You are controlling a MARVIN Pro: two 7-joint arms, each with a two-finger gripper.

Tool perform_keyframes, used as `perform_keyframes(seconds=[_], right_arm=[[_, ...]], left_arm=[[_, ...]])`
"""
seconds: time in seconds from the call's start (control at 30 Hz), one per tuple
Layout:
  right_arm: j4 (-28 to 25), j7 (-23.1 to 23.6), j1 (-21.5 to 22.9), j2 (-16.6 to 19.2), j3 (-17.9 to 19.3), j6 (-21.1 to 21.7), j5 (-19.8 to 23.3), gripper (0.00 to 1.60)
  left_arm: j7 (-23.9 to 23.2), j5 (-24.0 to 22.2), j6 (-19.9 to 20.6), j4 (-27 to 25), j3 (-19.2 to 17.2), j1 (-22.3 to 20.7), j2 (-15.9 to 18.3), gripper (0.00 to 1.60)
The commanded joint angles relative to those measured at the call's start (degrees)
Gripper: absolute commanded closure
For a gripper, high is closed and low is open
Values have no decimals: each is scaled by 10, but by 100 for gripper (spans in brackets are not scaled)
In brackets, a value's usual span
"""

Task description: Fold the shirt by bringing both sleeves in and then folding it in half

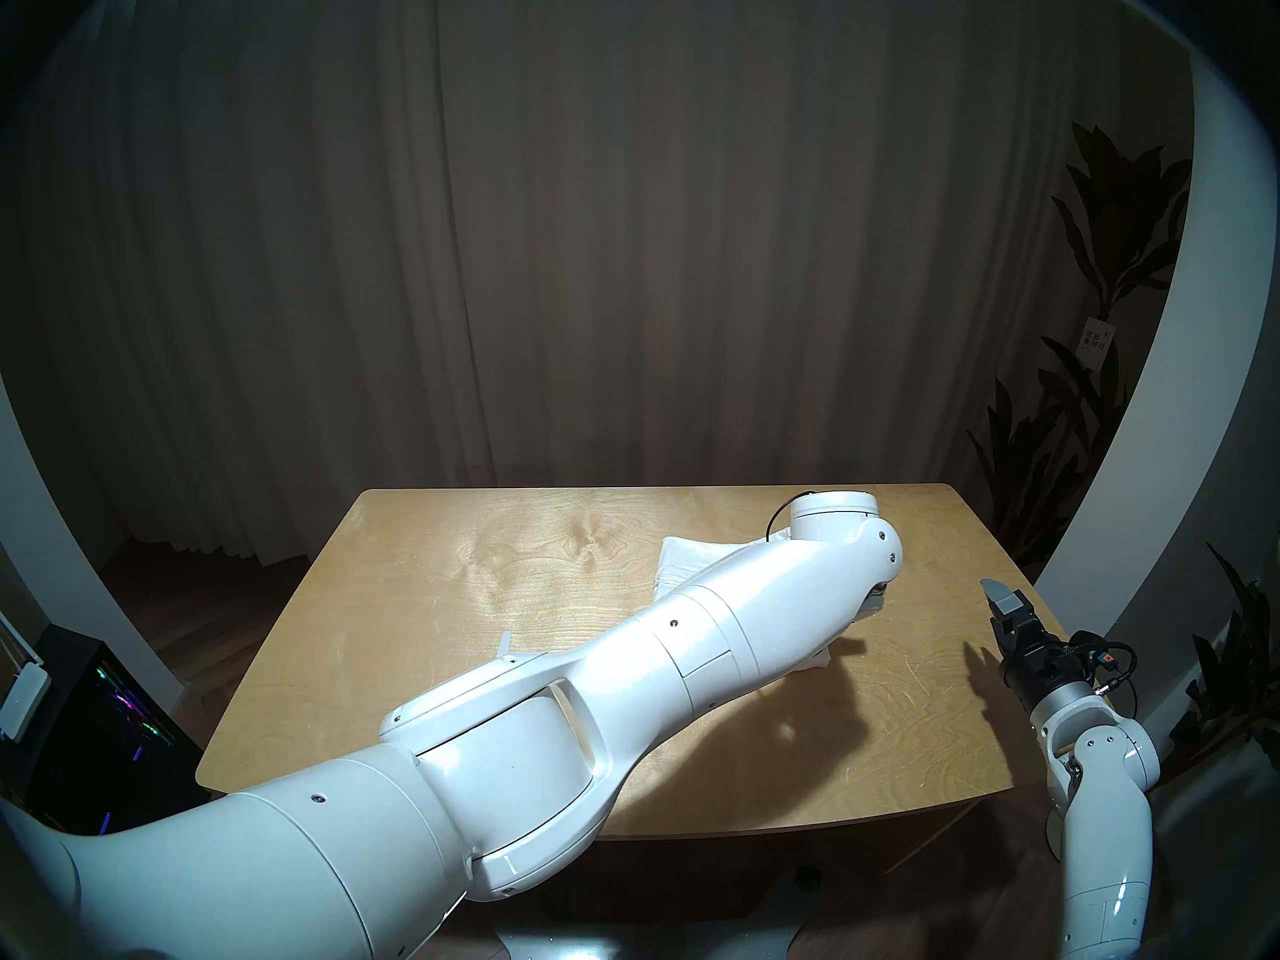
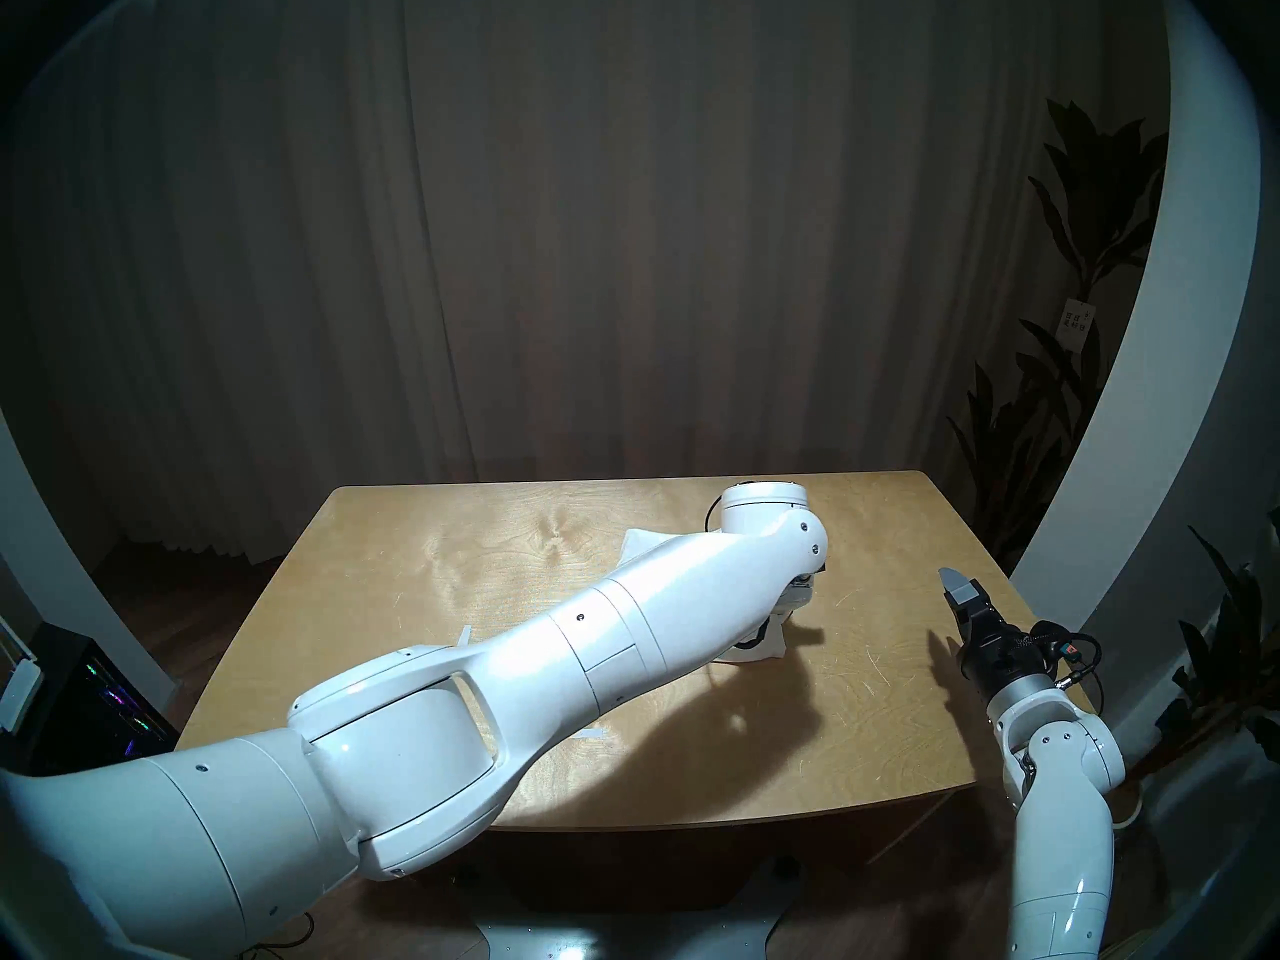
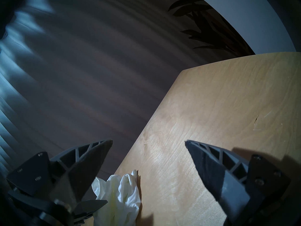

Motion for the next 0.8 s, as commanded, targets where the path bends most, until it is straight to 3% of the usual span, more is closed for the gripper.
perform_keyframes(seconds=[0.0,0.03,0.1,0.2,0.27,0.37,0.57,0.77], right_arm=[[-7,30,4,13,2,-5,-1,0],[-6,35,4,16,0,-5,-4,0],[-5,38,4,17,-1,-5,-5,0],[-2,42,5,20,-6,-5,-8,0],[-1,45,9,26,-11,-6,-15,0],[-2,42,14,30,-15,-9,-23,0],[-15,38,23,38,-23,-24,-49,0],[-35,42,34,41,-44,-33,-69,0]], left_arm=[[6,-2,-24,38,-8,-41,-58,35],[4,-2,-34,63,-21,-49,-69,9],[3,-4,-36,70,-24,-54,-71,0],[-3,-6,-42,72,-32,-62,-68,0],[-15,5,-50,26,-26,-63,-42,0],[-30,27,-61,-2,-14,-72,-24,0],[-16,63,-75,-51,-1,-78,17,0],[1,92,-83,-62,6,-83,62,0]])
